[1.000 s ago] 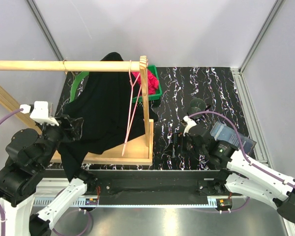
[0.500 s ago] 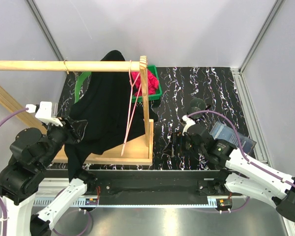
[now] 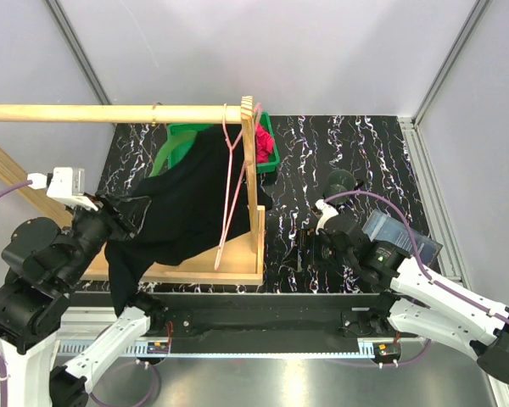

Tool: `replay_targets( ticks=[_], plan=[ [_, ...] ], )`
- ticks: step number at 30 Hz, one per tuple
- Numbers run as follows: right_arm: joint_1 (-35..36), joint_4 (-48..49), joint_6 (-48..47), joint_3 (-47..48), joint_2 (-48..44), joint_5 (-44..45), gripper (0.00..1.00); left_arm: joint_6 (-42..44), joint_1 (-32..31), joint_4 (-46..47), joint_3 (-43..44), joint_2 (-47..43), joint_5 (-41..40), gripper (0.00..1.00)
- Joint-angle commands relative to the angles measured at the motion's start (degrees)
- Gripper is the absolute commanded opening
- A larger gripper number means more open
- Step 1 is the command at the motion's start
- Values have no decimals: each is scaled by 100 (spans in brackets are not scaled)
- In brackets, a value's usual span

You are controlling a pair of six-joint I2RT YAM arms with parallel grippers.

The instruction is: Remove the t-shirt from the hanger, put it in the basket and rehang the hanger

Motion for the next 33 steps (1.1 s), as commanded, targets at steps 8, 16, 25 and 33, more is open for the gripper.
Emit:
replay_targets(
  ticks=[8,16,25,33],
  plan=[
    [31,-37,0,297,-109,109,82,-325,-14,879,533,404,195,0],
    [31,-90,26,245,-188,171,82,-315,-5,782,-344,-96,872,2],
    [32,-64,26,297,-4,136,82,184,-14,694,-558,-475,1312,88],
    [40,-90,193,236,-118,83,82,397,-14,668,550,455,1751,85]
  ],
)
